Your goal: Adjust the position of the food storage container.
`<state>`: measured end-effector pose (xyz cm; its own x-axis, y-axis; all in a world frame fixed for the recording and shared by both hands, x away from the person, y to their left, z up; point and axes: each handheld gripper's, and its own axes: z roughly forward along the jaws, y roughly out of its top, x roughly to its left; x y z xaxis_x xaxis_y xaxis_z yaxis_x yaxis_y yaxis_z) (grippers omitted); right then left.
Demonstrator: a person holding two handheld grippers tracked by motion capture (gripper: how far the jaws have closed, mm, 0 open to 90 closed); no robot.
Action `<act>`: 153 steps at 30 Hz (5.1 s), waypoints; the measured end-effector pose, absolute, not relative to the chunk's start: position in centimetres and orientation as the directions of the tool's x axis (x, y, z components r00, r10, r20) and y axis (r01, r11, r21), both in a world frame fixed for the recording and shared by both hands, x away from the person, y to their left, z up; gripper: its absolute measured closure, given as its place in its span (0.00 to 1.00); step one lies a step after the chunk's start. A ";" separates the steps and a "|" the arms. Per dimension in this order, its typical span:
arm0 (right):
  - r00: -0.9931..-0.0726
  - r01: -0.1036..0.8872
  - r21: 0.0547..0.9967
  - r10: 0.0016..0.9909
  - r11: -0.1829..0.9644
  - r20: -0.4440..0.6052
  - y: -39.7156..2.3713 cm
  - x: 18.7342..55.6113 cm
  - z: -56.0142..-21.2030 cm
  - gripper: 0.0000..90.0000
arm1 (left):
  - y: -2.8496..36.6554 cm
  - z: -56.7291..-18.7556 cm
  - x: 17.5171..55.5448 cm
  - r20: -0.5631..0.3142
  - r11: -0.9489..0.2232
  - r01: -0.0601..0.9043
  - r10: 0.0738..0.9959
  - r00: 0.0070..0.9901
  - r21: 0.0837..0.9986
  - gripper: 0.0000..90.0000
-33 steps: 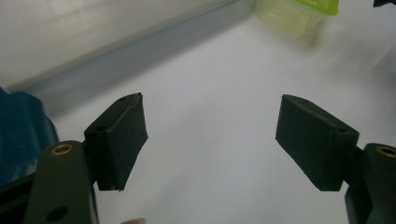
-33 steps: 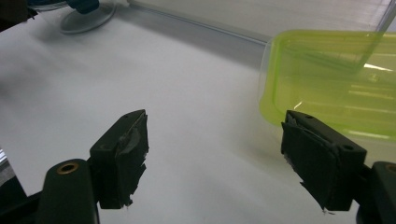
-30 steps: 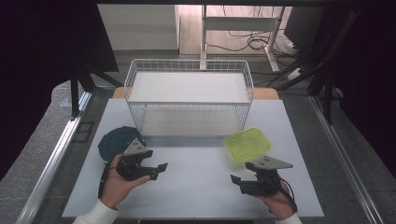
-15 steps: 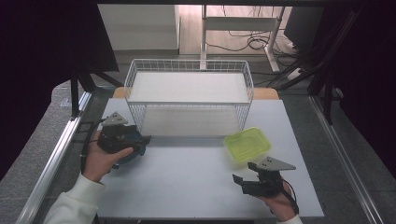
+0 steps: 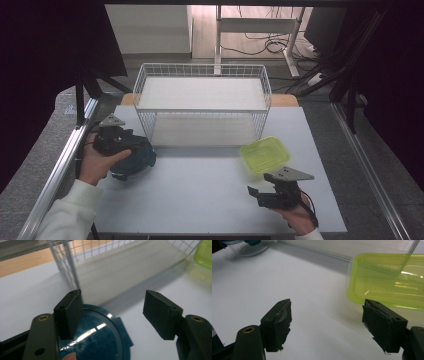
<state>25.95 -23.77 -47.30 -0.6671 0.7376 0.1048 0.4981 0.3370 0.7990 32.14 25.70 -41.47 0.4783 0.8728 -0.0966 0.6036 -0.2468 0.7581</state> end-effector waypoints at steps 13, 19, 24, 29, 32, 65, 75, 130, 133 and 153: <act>-0.661 0.501 0.798 0.744 0.334 0.104 -23.9 26.0 -47.3 0.26 | 29.3 -42.7 35.5 -0.057 -0.249 0.672 0.916 0.398 0.698 0.49; -0.656 0.506 0.796 0.747 0.333 0.105 -24.0 26.1 -47.5 0.26 | 30.9 -43.7 37.2 -0.041 -0.241 0.711 0.934 0.355 0.661 0.56; -0.659 0.505 0.792 0.746 0.343 0.096 -23.9 26.1 -47.6 0.26 | 31.7 -44.3 38.3 -0.029 -0.235 0.741 0.946 0.324 0.629 0.68; -0.657 0.504 0.790 0.748 0.348 0.089 -23.9 26.1 -47.7 0.26 | 32.4 -45.0 39.6 -0.012 -0.252 0.771 0.948 0.319 0.585 0.80; -0.654 0.504 0.791 0.752 0.347 0.087 -23.9 26.2 -47.7 0.26 | 32.7 -45.5 40.1 -0.008 -0.263 0.784 0.946 0.323 0.562 0.90; -0.647 0.514 0.782 0.758 0.352 0.085 -23.9 26.3 -48.0 0.26 | 32.6 -48.8 40.5 0.005 -0.362 0.823 0.916 0.400 0.439 1.00; -0.647 0.513 0.782 0.758 0.354 0.081 -23.8 26.3 -47.9 0.26 | 31.3 -48.8 38.9 -0.033 -0.389 0.807 0.893 0.449 0.445 1.00; -0.636 0.515 0.782 0.768 0.350 0.075 -23.3 25.8 -47.6 0.25 | 27.8 -50.1 30.4 -0.122 -0.419 0.765 0.835 0.536 0.488 1.00; -0.638 0.515 0.782 0.767 0.353 0.074 -23.2 25.8 -47.6 0.25 | 27.9 -50.8 29.6 -0.153 -0.406 0.772 0.832 0.534 0.488 1.00; -0.625 0.522 0.780 0.777 0.345 0.075 -23.3 25.8 -47.5 0.25 | 26.7 -50.4 28.3 -0.142 -0.435 0.739 0.806 0.574 0.515 1.00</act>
